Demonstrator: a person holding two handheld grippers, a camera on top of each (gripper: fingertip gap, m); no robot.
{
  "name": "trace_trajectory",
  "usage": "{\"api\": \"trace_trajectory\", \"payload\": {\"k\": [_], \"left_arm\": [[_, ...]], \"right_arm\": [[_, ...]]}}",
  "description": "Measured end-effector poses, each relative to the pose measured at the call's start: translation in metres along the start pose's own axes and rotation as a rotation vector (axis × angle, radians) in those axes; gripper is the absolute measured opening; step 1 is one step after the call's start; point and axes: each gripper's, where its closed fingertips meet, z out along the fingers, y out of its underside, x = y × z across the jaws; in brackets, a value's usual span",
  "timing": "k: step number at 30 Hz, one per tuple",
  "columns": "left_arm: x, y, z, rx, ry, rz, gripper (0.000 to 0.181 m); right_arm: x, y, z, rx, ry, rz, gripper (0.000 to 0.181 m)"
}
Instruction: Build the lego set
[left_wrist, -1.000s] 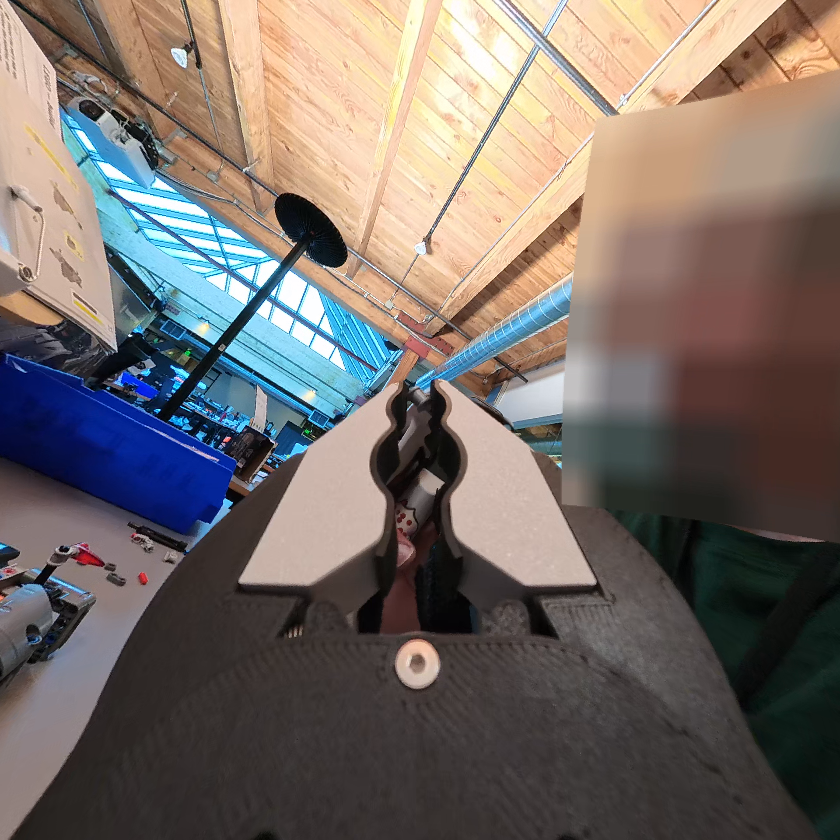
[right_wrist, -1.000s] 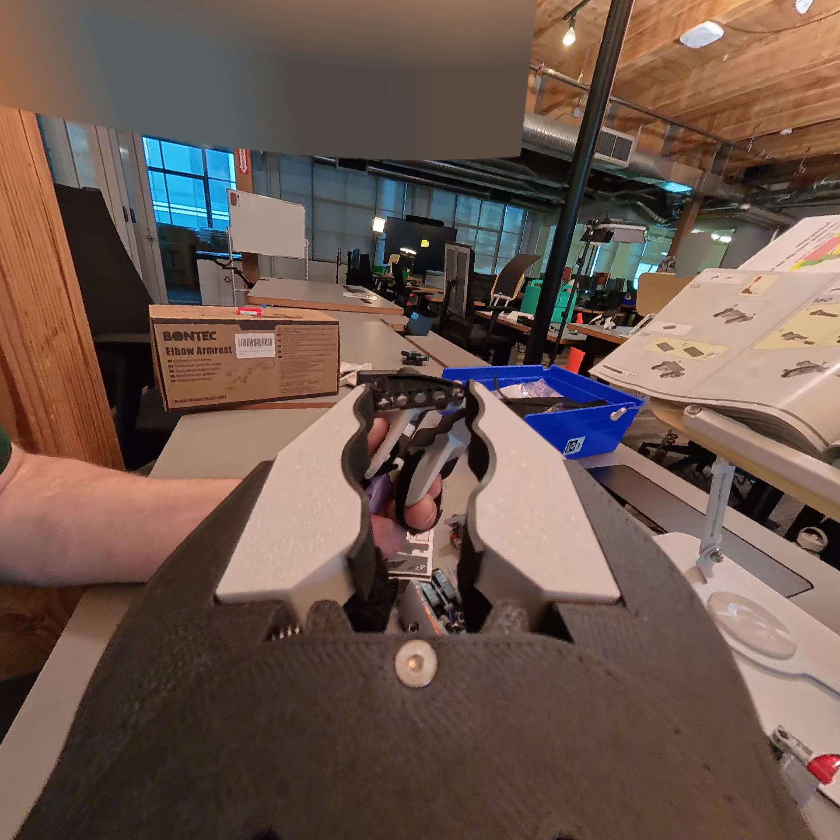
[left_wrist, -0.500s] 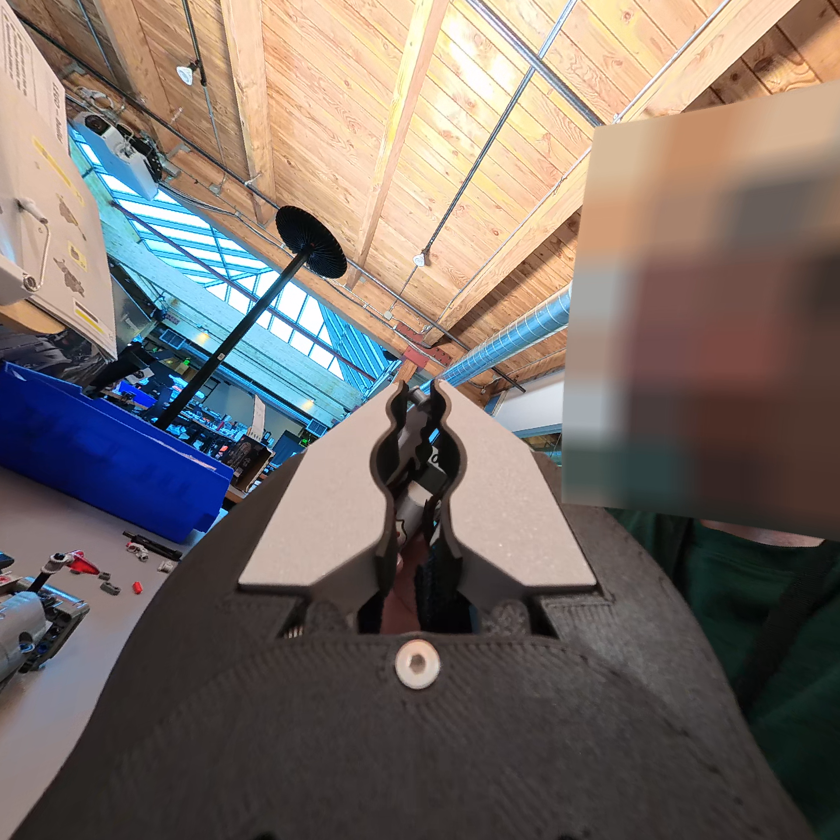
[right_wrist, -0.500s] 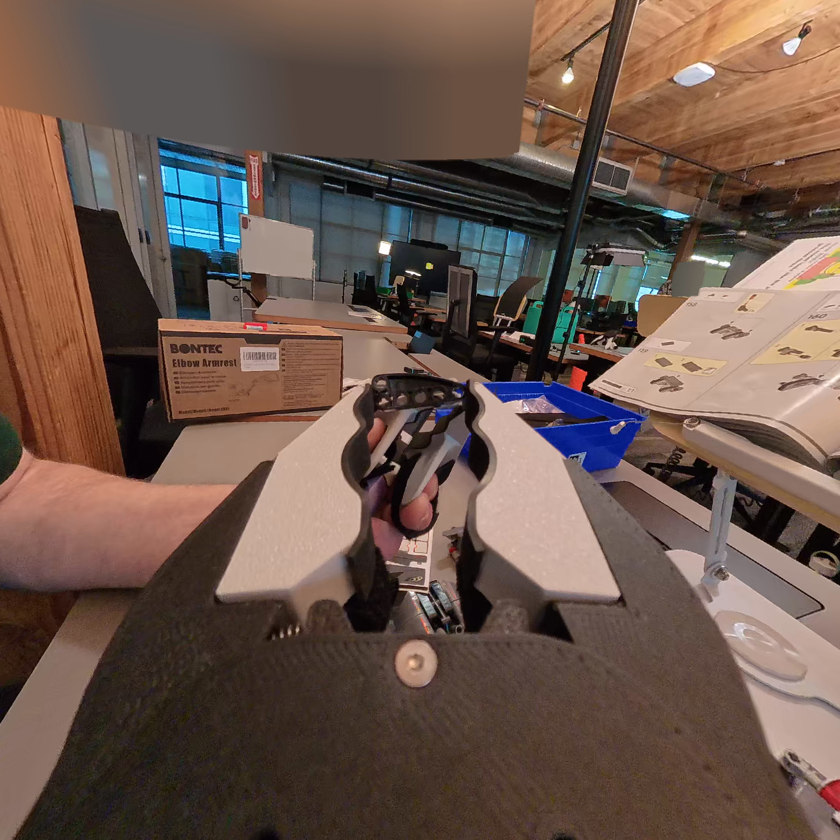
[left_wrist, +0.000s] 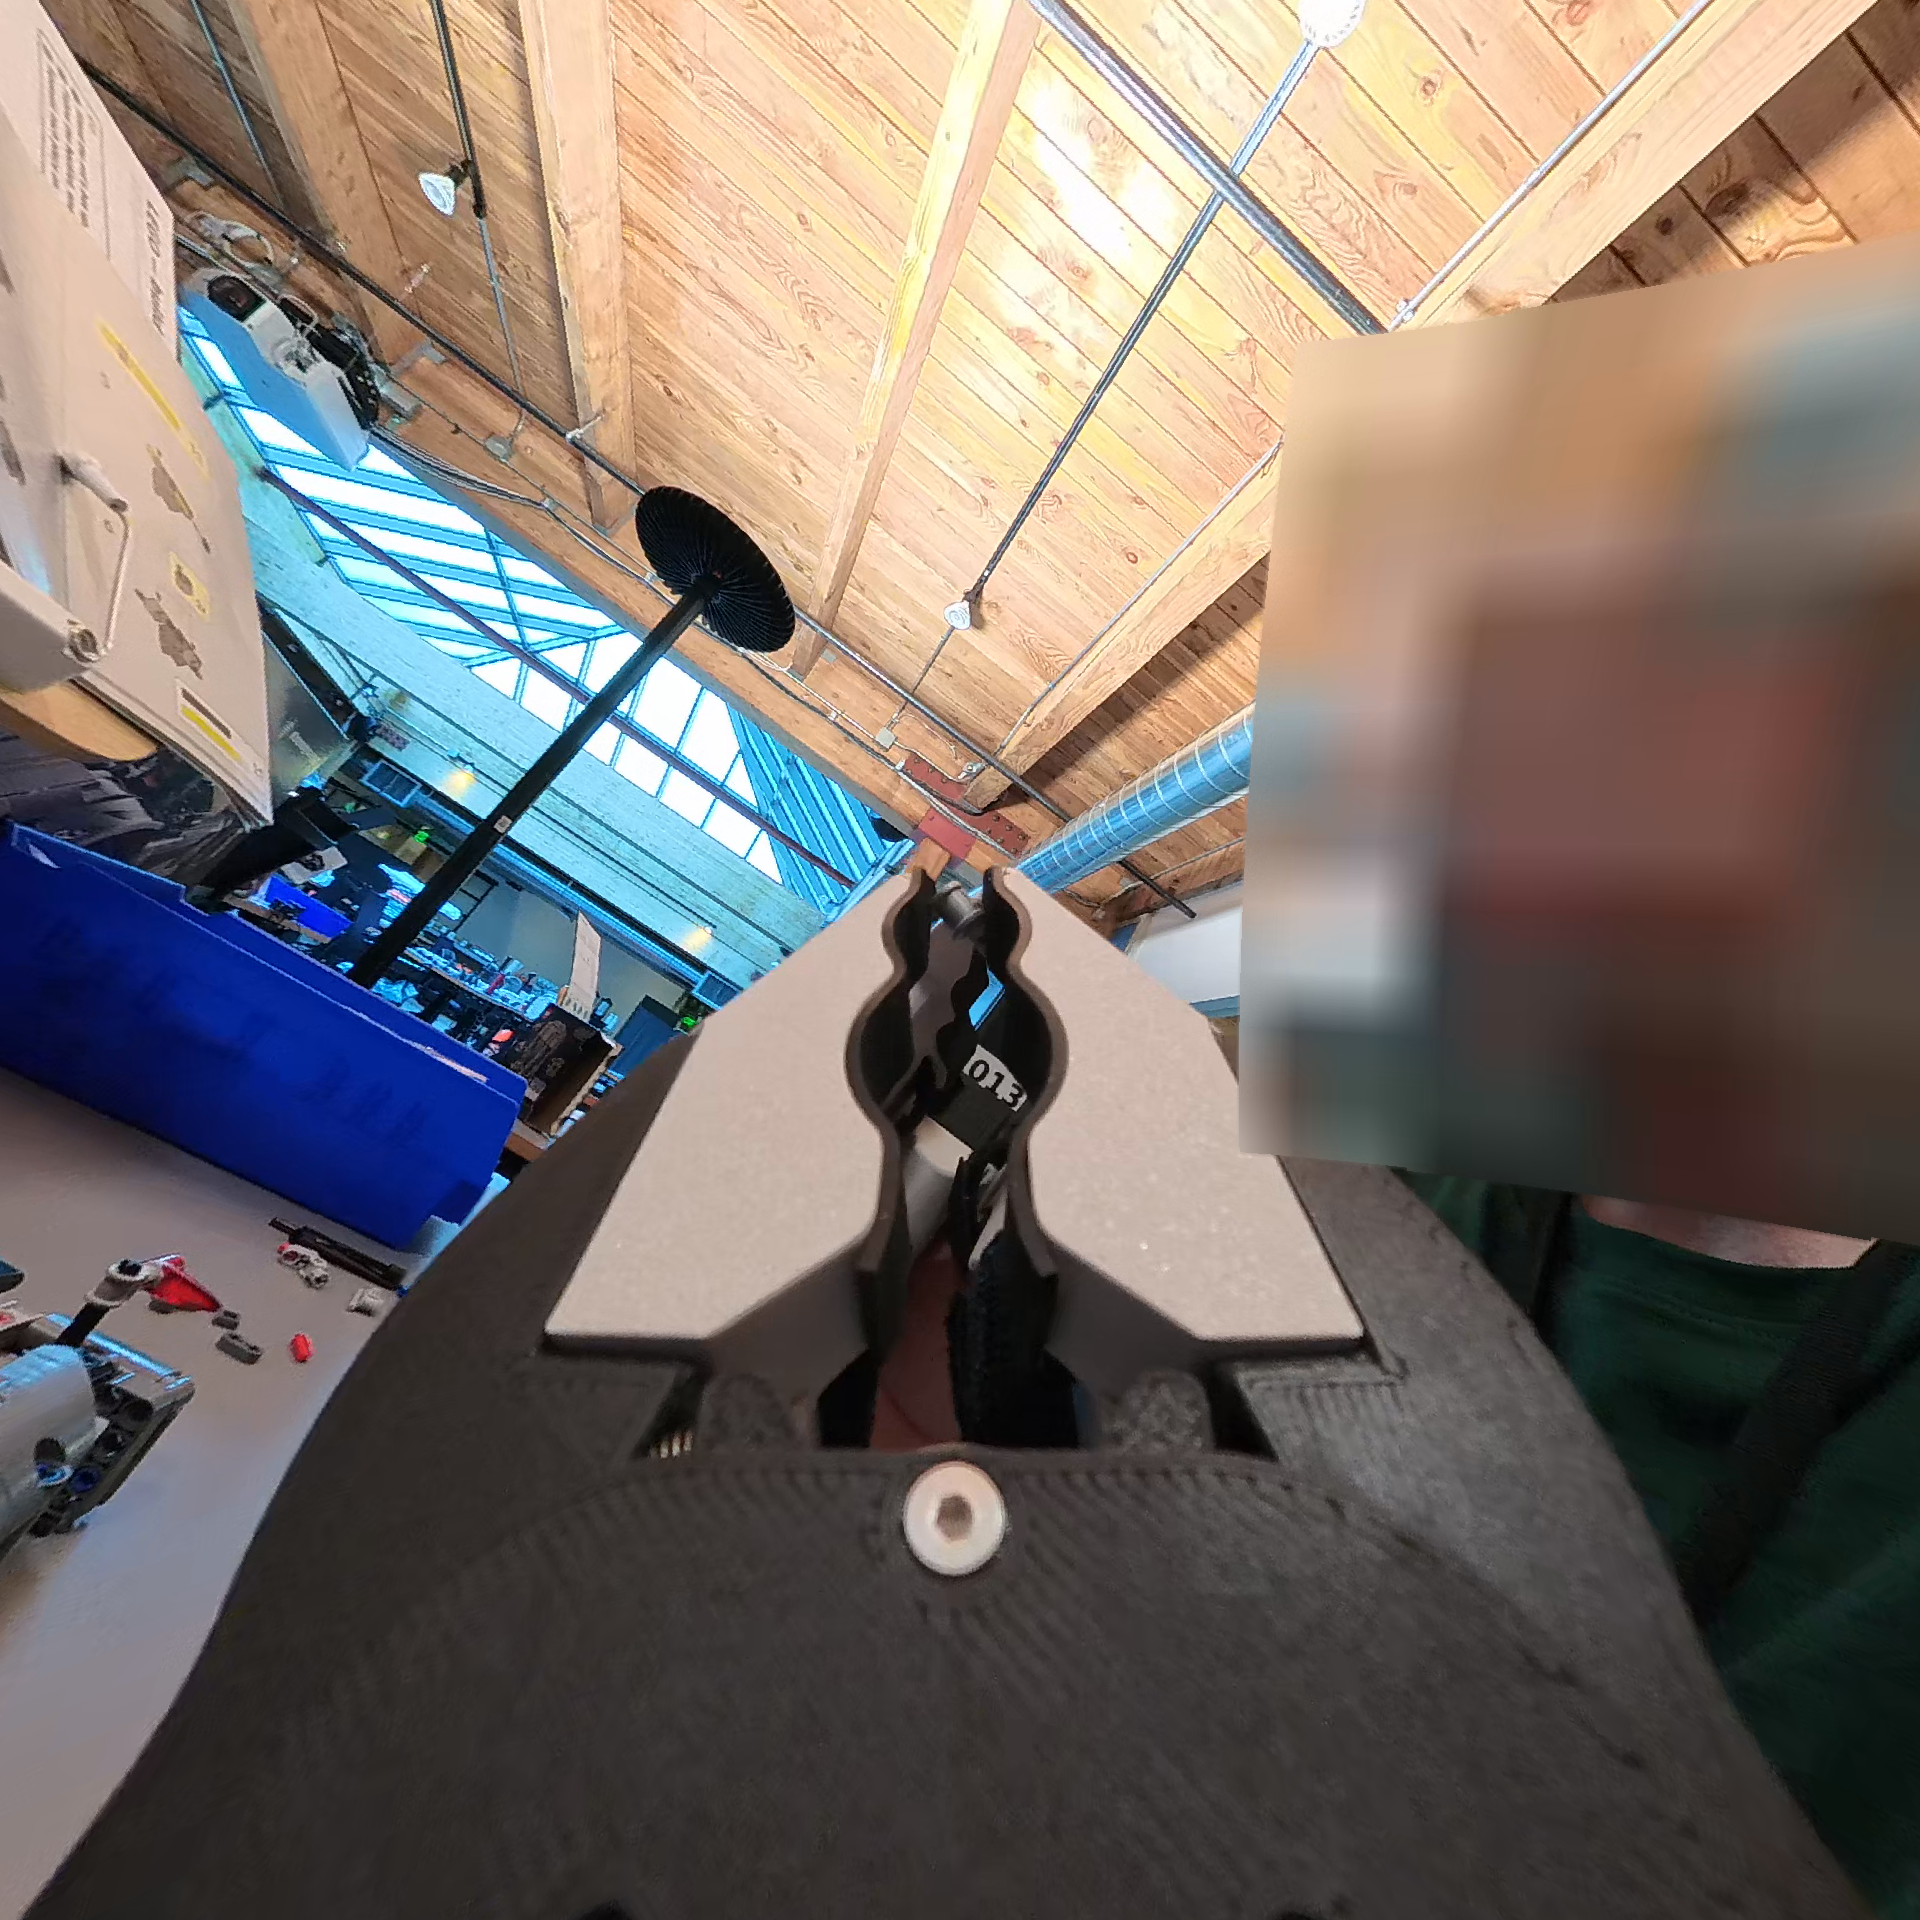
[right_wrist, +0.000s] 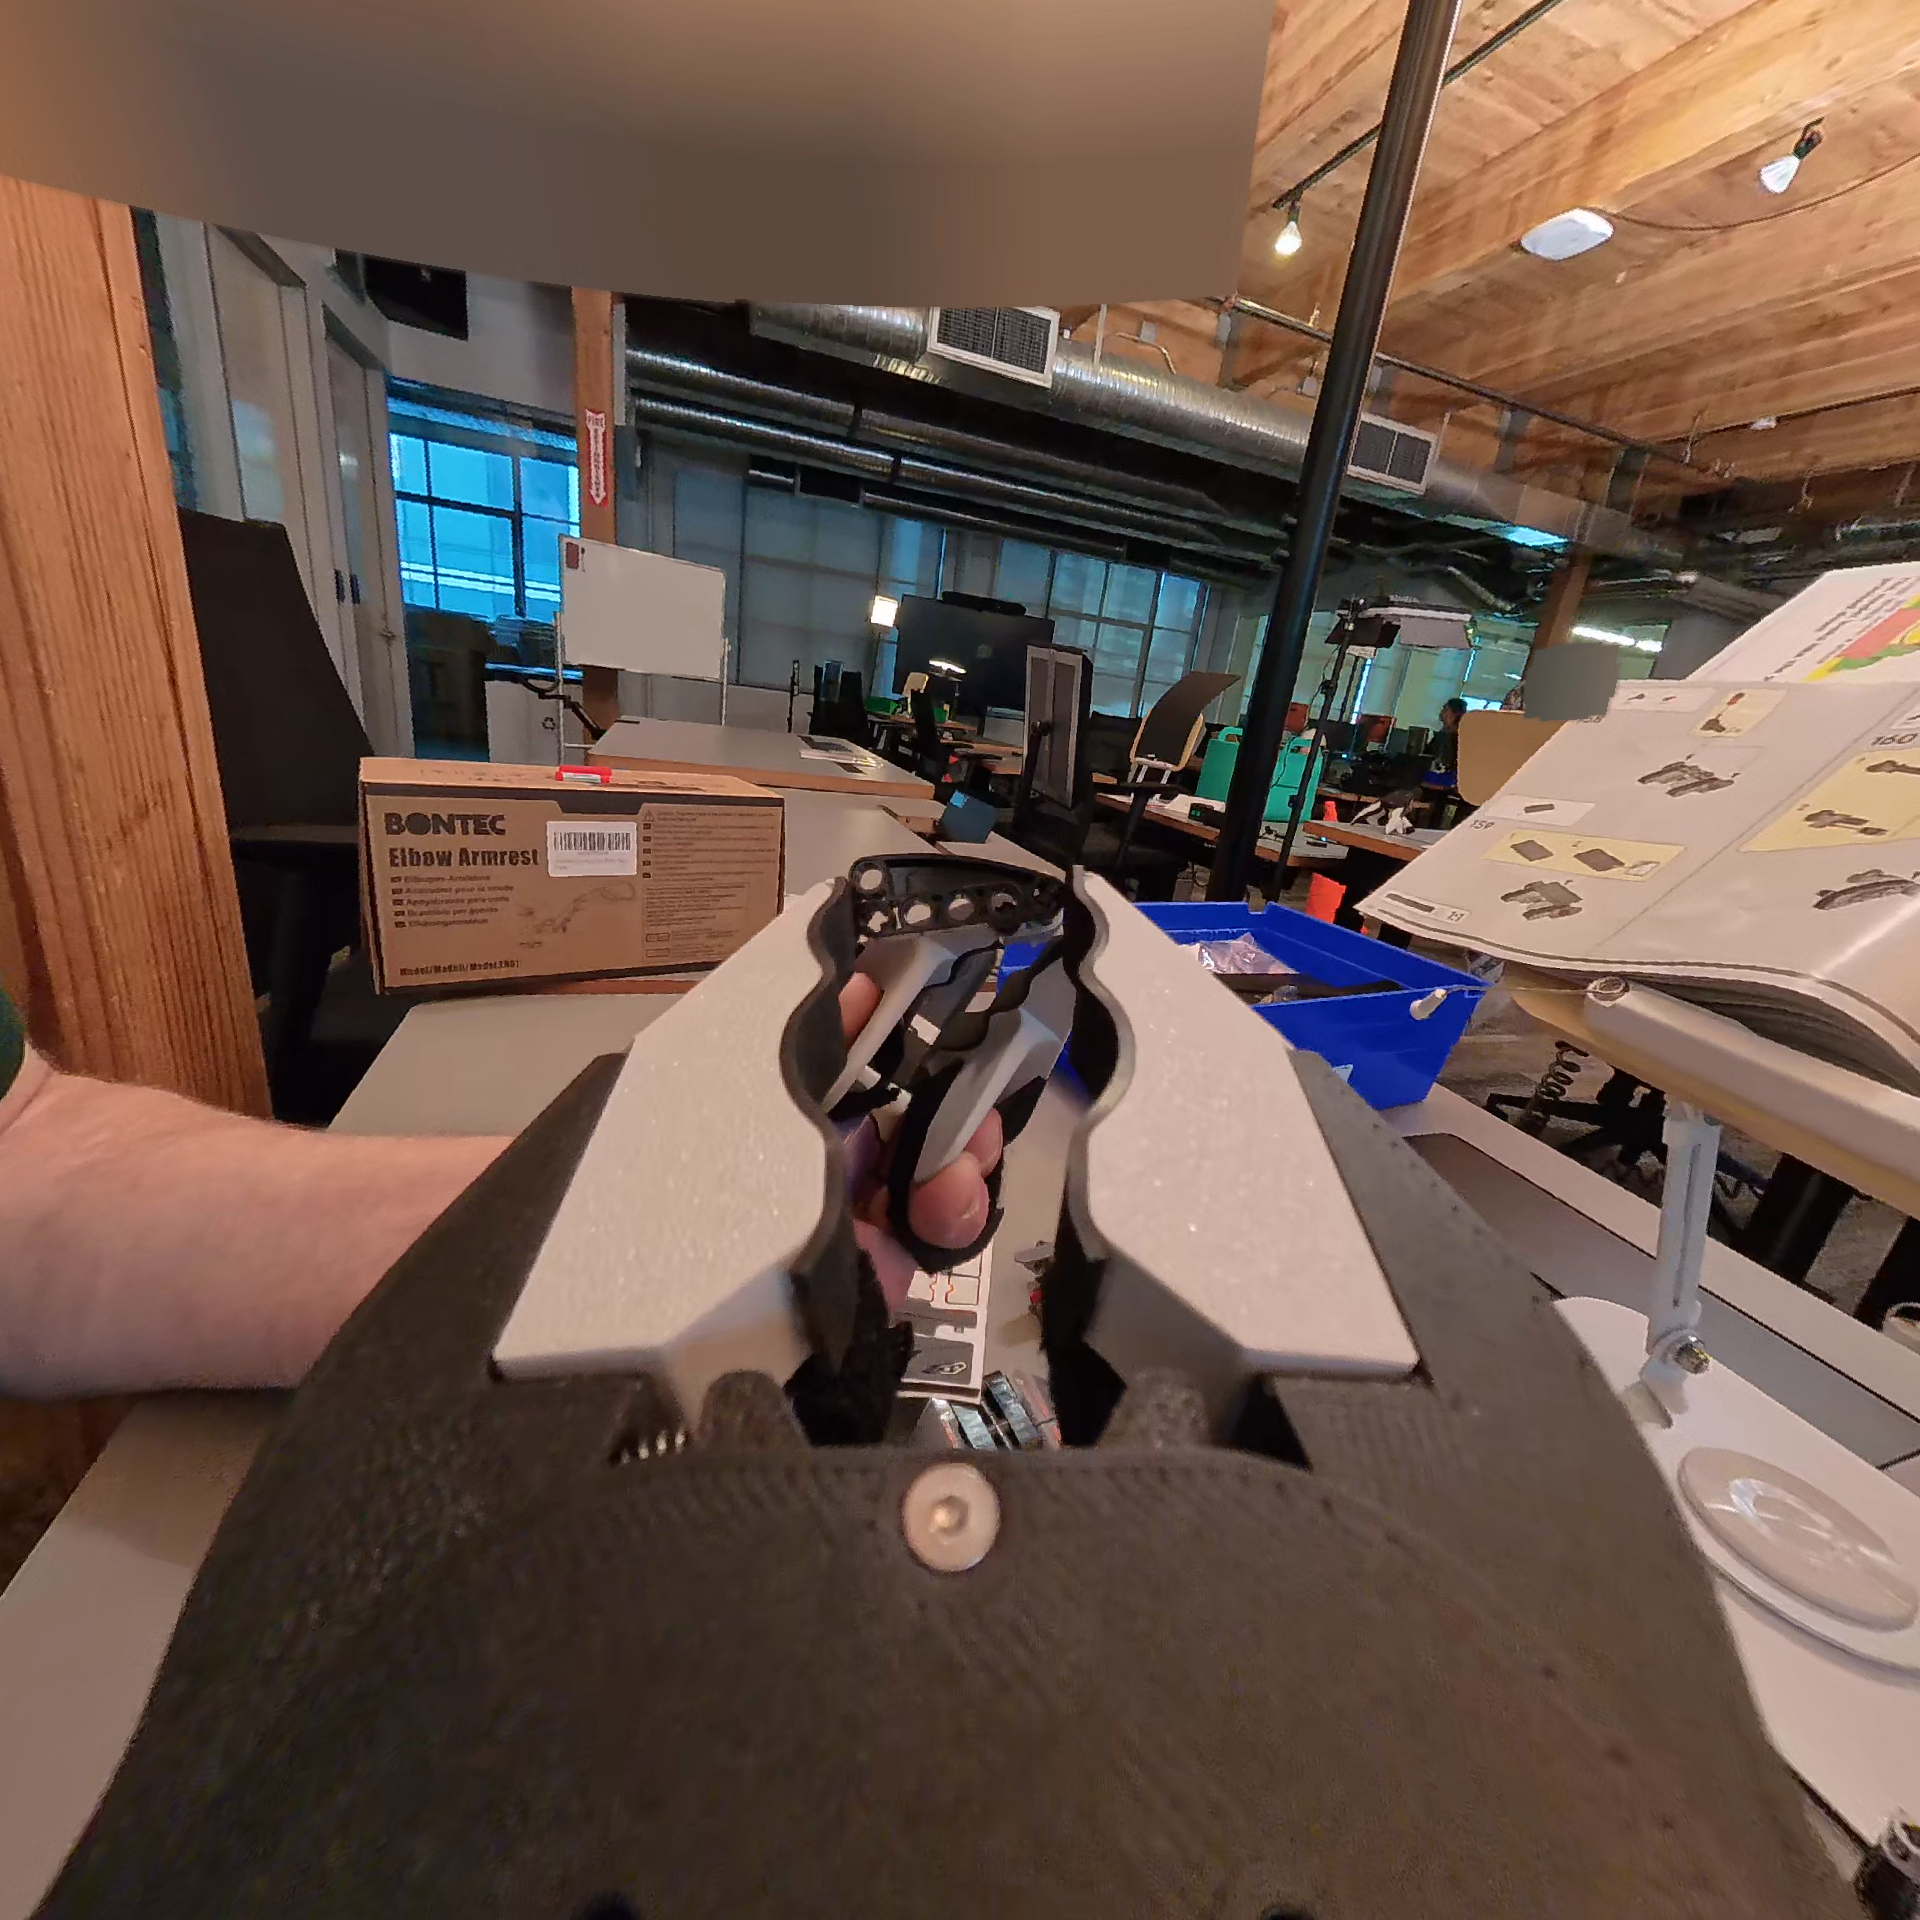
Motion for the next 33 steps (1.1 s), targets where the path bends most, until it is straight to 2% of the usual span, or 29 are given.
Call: {"api": "trace_trajectory", "payload": {"k": [8,20,26,33], "left_arm": [[0.000,0.003,0.002,-0.005,0.004,-0.007,0.007],[0.003,0.004,0.004,-0.023,0.014,-0.050,0.008],[0.003,0.003,0.002,-0.006,0.014,-0.057,0.008],[-0.001,0.010,0.006,-0.076,-0.051,0.033,0.008]], "right_arm": [[0.002,0.000,0.000,0.070,-0.029,0.025,0.038],[-0.002,0.002,-0.004,0.116,-0.088,-0.106,0.038],[-0.003,0.002,-0.002,0.129,-0.091,-0.090,0.038],[0.001,0.003,-0.010,0.125,-0.087,-0.037,0.038]]}}
